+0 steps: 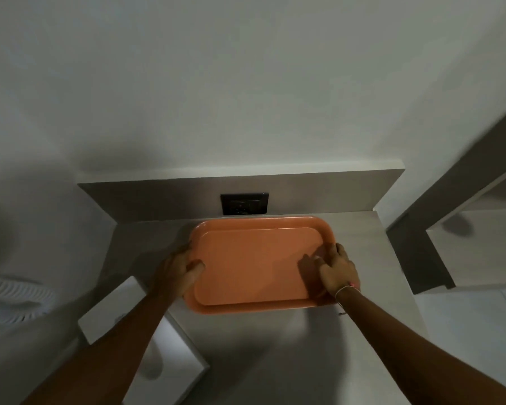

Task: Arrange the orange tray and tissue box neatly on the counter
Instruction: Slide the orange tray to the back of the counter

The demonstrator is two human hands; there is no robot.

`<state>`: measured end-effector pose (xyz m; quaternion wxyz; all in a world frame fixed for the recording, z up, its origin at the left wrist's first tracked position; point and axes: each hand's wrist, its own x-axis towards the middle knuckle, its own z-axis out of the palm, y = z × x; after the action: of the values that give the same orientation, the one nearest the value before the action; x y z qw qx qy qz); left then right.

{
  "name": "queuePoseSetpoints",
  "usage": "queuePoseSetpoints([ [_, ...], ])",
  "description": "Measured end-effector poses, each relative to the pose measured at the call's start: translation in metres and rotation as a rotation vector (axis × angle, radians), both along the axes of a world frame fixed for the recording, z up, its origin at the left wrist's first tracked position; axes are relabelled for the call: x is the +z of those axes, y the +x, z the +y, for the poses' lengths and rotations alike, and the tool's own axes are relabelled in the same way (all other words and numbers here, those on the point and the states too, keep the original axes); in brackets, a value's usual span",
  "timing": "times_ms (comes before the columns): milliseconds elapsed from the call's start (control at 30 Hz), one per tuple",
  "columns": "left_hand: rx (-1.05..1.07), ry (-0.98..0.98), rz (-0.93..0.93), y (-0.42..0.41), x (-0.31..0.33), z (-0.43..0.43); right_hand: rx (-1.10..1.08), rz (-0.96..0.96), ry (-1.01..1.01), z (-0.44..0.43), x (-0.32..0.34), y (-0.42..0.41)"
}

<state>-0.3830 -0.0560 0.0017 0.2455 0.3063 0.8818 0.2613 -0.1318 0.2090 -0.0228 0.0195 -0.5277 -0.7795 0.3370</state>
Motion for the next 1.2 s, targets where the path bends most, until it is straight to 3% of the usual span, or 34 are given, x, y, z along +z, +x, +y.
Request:
queuePoseSetpoints([
  [300, -0.012, -0.089, 0.002, -0.005, -0.006, 0.013, 0.044, -0.087, 0.005, 0.004, -0.003, 0.001],
  [400, -0.032, -0.259, 0.188, 0.012, -0.001, 0.021, 0.147, -0.147, 0.190, -0.008, 0.006, 0.007],
  [567, -0.193, -0.272, 0.405, 0.115, -0.001, 0.017, 0.459, -0.037, 0.332, -0.062, 0.001, 0.043],
  [767, -0.237, -0.400, 0.310, 0.194, -0.021, 0.009, 0.672, -0.187, 0.353, -0.099, -0.024, 0.085],
  [1200, -0.225, -0.383, 0.302, 0.185, -0.032, 0.015, 0.675, -0.223, 0.272, -0.090, -0.017, 0.071],
])
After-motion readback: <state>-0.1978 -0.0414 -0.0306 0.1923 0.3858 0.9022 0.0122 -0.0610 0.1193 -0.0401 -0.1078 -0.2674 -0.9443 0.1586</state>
